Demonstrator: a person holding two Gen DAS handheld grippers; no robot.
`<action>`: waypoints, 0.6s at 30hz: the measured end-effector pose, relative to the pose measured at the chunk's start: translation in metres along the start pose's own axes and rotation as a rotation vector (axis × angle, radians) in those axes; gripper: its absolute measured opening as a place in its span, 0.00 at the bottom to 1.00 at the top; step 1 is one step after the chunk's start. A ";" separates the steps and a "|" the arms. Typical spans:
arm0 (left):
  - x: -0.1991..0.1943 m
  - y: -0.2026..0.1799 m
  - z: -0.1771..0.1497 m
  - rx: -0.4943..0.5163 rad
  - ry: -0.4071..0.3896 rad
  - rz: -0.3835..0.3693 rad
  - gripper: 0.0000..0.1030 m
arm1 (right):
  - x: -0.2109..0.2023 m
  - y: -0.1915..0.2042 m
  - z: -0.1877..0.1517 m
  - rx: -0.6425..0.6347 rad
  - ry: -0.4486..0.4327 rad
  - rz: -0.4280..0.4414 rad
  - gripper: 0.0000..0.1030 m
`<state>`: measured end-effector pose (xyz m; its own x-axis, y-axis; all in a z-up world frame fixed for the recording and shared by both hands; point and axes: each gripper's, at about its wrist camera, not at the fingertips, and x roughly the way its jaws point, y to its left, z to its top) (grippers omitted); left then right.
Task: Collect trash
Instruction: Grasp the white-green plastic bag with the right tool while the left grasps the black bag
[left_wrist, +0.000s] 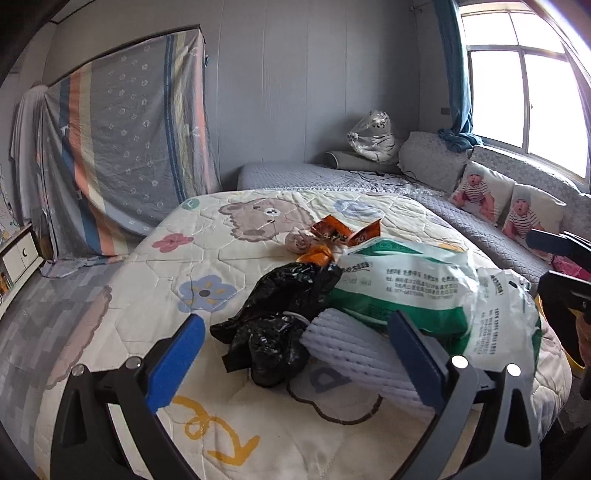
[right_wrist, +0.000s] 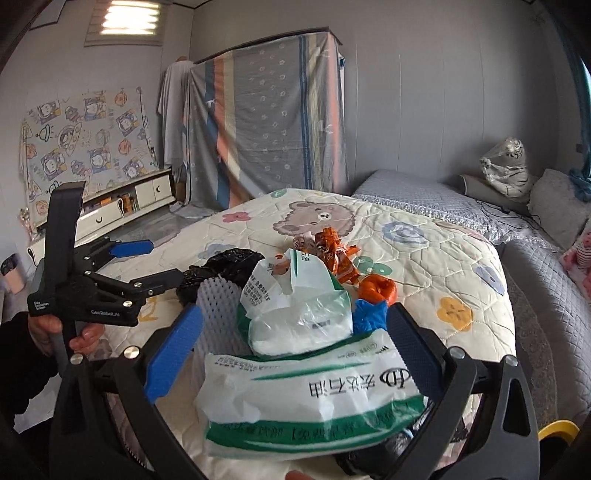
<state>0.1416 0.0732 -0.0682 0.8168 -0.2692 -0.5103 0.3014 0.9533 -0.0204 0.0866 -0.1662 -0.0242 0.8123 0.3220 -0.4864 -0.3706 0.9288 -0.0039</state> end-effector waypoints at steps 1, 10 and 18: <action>0.007 0.005 0.000 -0.012 0.020 0.000 0.93 | 0.008 0.000 0.004 -0.011 0.020 0.009 0.92; 0.051 0.038 -0.005 -0.110 0.127 0.048 0.93 | 0.061 -0.007 0.012 -0.029 0.112 0.009 0.92; 0.080 0.061 -0.004 -0.223 0.190 0.049 0.93 | 0.106 -0.013 0.010 0.028 0.229 -0.005 0.92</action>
<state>0.2232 0.1100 -0.1137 0.7144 -0.2114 -0.6670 0.1310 0.9768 -0.1693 0.1817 -0.1424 -0.0666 0.6891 0.2704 -0.6723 -0.3518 0.9359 0.0158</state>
